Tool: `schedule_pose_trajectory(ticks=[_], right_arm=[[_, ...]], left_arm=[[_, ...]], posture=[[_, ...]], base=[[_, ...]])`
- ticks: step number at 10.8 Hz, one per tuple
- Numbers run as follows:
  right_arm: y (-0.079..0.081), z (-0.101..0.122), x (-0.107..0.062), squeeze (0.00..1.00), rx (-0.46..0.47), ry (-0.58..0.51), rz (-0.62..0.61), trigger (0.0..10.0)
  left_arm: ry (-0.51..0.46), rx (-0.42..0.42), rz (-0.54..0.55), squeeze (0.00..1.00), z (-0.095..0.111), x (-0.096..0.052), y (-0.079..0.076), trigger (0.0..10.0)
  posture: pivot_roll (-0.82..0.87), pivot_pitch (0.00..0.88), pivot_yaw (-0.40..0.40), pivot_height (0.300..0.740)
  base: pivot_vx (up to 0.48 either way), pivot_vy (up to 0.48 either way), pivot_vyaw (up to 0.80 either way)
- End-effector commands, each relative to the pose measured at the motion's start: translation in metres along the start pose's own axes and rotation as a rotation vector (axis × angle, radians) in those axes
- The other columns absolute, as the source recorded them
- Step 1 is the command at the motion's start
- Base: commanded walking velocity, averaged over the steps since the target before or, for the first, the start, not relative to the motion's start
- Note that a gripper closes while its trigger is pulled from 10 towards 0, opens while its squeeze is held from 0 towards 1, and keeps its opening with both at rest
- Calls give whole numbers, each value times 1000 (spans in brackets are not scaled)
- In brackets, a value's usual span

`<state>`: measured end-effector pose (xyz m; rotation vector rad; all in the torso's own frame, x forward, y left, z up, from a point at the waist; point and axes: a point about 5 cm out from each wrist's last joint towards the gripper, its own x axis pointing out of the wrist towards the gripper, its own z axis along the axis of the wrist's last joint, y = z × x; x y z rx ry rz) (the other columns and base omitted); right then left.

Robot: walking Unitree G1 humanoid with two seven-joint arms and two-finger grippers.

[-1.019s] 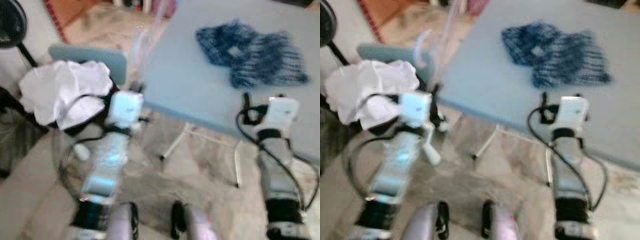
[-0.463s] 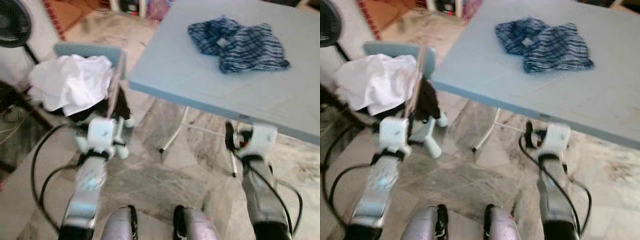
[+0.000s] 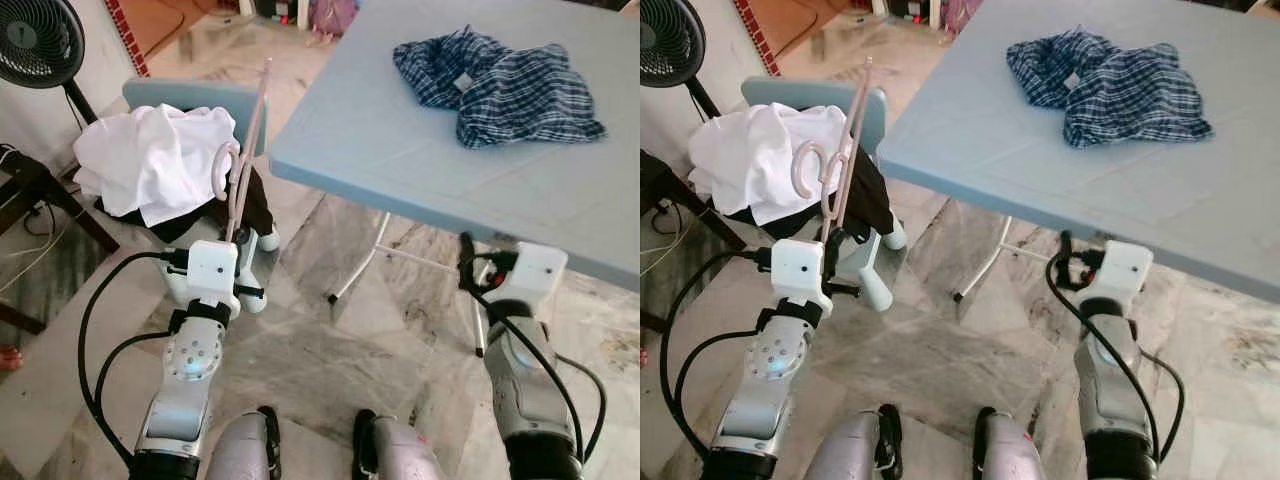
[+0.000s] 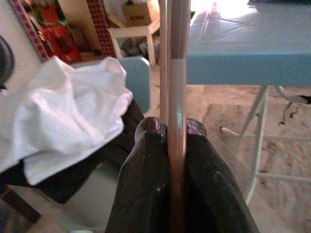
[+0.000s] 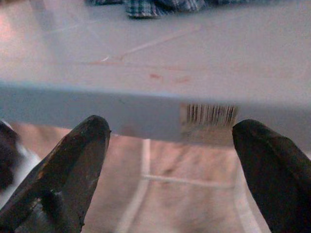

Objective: Hang hanger

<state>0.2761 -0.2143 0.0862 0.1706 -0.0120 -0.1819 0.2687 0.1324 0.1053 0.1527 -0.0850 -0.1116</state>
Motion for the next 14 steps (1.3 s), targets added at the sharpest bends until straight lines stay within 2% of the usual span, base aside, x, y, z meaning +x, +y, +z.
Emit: schedule_pose_trajectory(ticks=[1,2,3,4,5,6,7,9,11,13,14], right_arm=[[-8,-7,-6,0,21,13,-63,10000],[-8,-11,-9,0,20,18,-74,10000],[-3,-16,-13,0,-34,15,-81,10000],[1,-22,-14,0,-30,45,-61,10000],[7,-23,-9,0,1,49,-42,10000],[8,-16,3,0,-110,8,-28,10000],[7,-8,15,0,-152,-13,-28,10000],[4,6,27,0,-140,-76,-40,10000],[11,14,36,0,-150,-125,-13,10000],[6,29,40,0,-156,-191,-23,10000],[-5,32,37,0,-170,-204,-48,10000]], left_arm=[[-6,-3,-49,0,3,1,-5,10000],[-9,-1,-80,0,4,2,-8,10000],[11,14,-110,0,2,8,-9,10000],[13,22,-112,0,0,14,-9,10000],[-8,21,-128,0,2,26,-11,10000],[-75,66,-125,0,11,36,-15,10000],[-90,65,-125,0,17,44,-18,10000],[-113,72,-121,0,20,52,-18,10000],[-153,84,-105,0,27,64,-16,10000],[-162,77,-100,0,28,65,-15,10000],[-146,80,-119,0,19,56,-16,10000]], posture=[[7,184,76,740],[0,181,96,740],[-15,172,110,740],[-36,139,109,740],[-45,109,104,740],[-47,86,96,740],[-42,63,86,740],[-46,33,74,740],[-49,43,67,740],[-64,86,57,740],[-65,118,56,740]], base=[[0,0,0],[0,0,0],[0,0,0],[0,0,0],[0,0,0],[0,0,0],[0,0,0],[0,0,0],[0,0,0],[0,0,0],[0,0,0]])
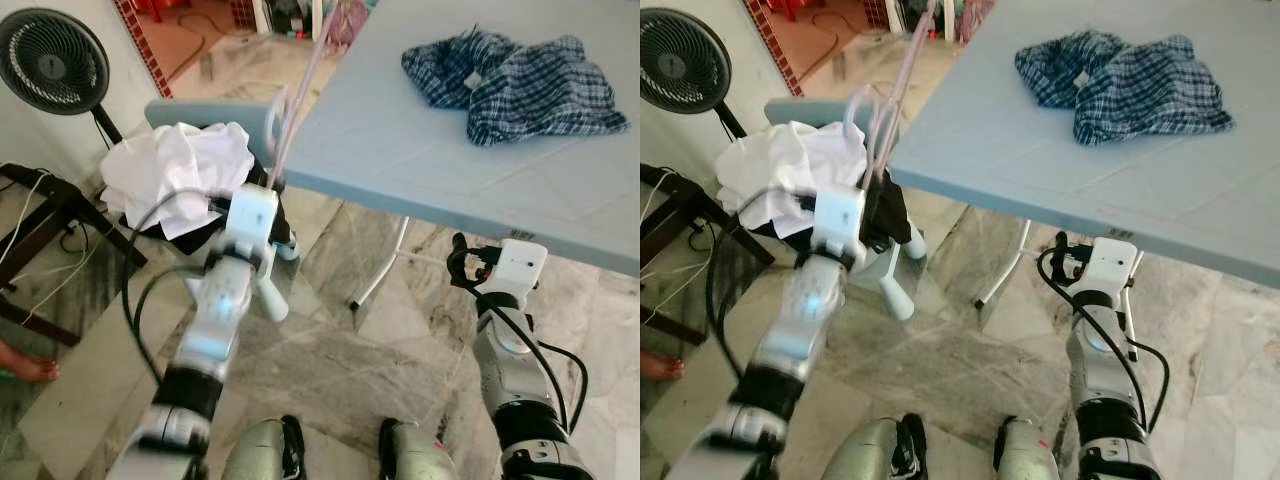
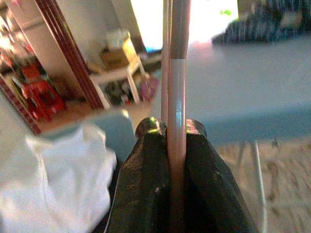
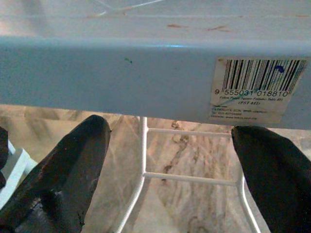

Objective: Hang hanger

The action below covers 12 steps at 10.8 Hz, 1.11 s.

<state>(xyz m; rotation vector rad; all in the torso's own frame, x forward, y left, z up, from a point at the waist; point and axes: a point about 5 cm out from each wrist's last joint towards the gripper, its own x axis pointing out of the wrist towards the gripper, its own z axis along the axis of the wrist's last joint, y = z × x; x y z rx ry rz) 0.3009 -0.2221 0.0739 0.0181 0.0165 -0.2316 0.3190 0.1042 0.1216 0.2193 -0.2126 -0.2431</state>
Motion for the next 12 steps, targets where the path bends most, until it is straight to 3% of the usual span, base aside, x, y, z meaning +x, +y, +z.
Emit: schedule_pose_trajectory(ticks=[1,2,4,7,10,12], right_arm=[[-16,41,7,0,-13,-202,-43,10000],[-25,36,2,0,-9,-189,-59,10000],[-28,27,-8,0,1,-160,-62,10000],[-11,22,-17,0,16,-150,-14,10000],[-11,18,-21,0,15,-133,-8,10000],[-6,13,-22,0,24,-124,-5,10000]], left_arm=[[1,9,-7,0,-3,-6,4,10000],[14,-6,-1,0,-6,-11,3,10000],[13,-27,21,0,-4,-17,5,10000],[2,-7,14,0,0,-21,7,10000],[7,16,42,0,-1,-27,13,10000],[-4,30,25,0,2,-24,9,10000]], posture=[[-66,137,48,740],[-67,152,42,740],[-67,180,26,740],[-51,197,26,740],[-37,193,19,740],[-36,187,31,740]], base=[[0,0,-800],[0,0,-800],[0,0,-800],[0,0,-800],[0,0,-800],[0,0,-800]])
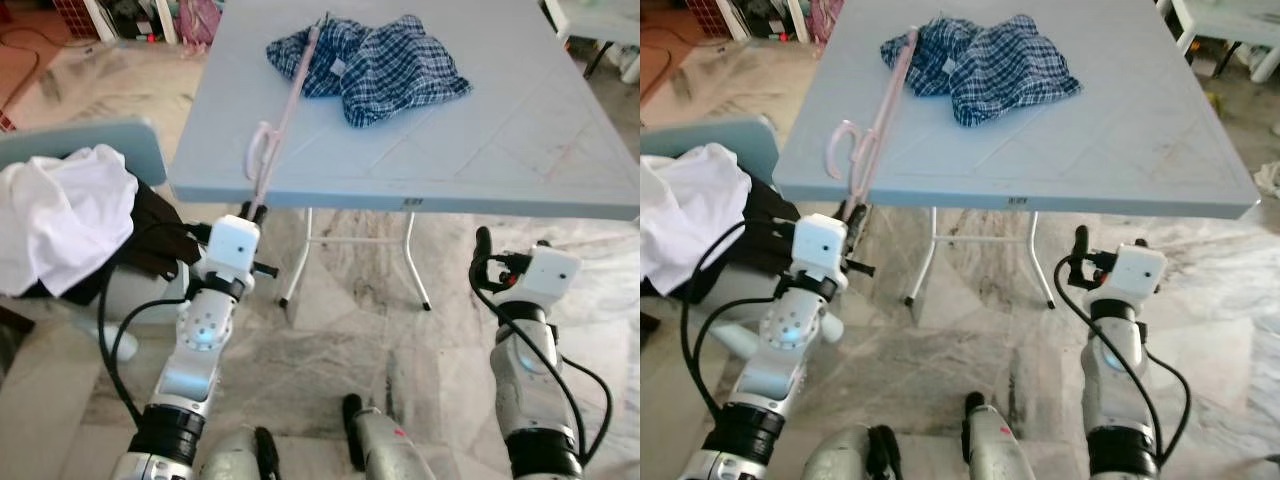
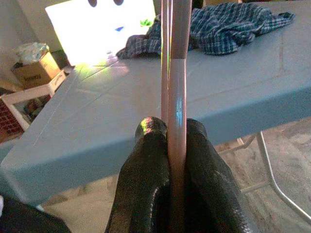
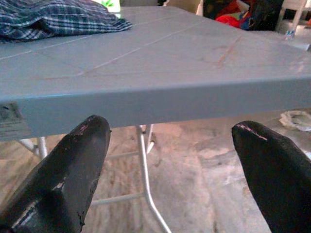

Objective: Hang hanger

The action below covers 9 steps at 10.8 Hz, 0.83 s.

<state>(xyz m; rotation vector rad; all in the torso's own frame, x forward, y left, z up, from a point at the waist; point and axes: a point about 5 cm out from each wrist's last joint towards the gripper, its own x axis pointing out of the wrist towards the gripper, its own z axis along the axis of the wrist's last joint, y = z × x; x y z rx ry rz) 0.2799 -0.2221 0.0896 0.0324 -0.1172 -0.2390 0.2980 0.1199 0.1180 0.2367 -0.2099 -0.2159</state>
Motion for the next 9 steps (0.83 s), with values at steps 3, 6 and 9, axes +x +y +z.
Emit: schedule_pose_trajectory(ticks=[3,6,9], right_arm=[[0,-8,-6,0,-3,36,11,10000],[-4,-11,-15,0,-12,55,14,10000],[-2,-15,-25,0,-12,79,29,10000]], left_arm=[[0,8,2,0,3,-6,-1,10000],[30,28,15,0,-2,-19,8,10000],[53,-1,-1,0,-2,-29,0,10000]], posture=[[-22,203,27,740],[-16,256,18,740],[-6,298,10,740]], base=[[0,0,-577],[0,0,-800],[0,0,-800]])
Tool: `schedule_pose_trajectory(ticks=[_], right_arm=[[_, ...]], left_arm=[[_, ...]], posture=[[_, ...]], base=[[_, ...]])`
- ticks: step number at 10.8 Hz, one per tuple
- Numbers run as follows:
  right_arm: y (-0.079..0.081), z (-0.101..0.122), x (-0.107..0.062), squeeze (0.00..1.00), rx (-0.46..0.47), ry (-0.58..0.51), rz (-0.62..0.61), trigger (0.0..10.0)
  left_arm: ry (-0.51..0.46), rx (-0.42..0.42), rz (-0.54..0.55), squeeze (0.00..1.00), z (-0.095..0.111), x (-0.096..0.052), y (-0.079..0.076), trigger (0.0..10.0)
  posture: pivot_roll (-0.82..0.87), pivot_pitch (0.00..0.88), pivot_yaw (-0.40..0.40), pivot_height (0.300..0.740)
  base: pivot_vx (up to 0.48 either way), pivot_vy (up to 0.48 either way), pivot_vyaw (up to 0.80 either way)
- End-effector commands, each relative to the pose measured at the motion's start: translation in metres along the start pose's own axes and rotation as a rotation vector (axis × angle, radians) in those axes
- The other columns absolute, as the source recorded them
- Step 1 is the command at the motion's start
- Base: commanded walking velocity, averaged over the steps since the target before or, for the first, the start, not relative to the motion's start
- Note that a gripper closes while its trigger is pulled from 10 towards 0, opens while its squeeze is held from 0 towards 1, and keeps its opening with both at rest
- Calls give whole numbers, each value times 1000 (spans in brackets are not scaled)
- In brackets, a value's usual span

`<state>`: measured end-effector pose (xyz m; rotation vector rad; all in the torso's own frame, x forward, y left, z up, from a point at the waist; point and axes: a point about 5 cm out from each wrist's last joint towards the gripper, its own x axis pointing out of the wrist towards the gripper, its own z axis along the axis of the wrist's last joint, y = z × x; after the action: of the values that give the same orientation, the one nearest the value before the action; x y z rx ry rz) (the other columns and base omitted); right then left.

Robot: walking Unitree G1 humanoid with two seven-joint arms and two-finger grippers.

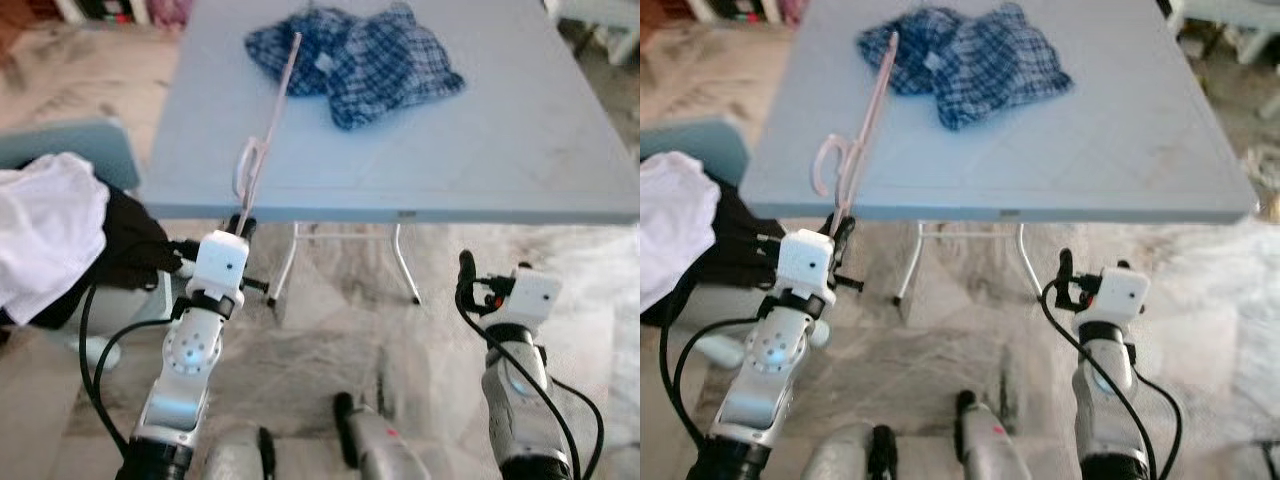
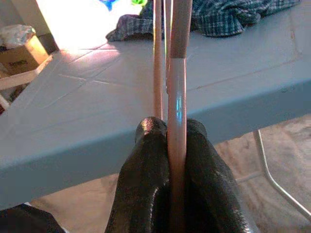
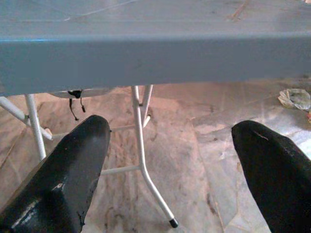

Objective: Hang hanger

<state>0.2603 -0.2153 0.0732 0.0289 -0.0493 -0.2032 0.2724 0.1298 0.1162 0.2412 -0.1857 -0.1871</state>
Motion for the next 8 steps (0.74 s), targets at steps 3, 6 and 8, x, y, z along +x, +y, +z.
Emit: schedule_pose_trajectory(ticks=[3,6,8], right_arm=[[-1,0,-3,0,-8,27,6,10000],[-3,1,-9,0,-21,41,25,10000],[-2,2,-9,0,-26,48,34,10000]], left_arm=[[44,-24,-26,0,-4,-8,-3,10000],[61,-44,-42,0,-1,-15,-7,10000],[74,-49,-49,0,-3,-16,-9,10000]], posture=[[-8,325,-1,740],[-11,366,-20,740],[-24,369,-24,740]], base=[[0,0,-588],[0,81,-800],[-249,283,-800]])
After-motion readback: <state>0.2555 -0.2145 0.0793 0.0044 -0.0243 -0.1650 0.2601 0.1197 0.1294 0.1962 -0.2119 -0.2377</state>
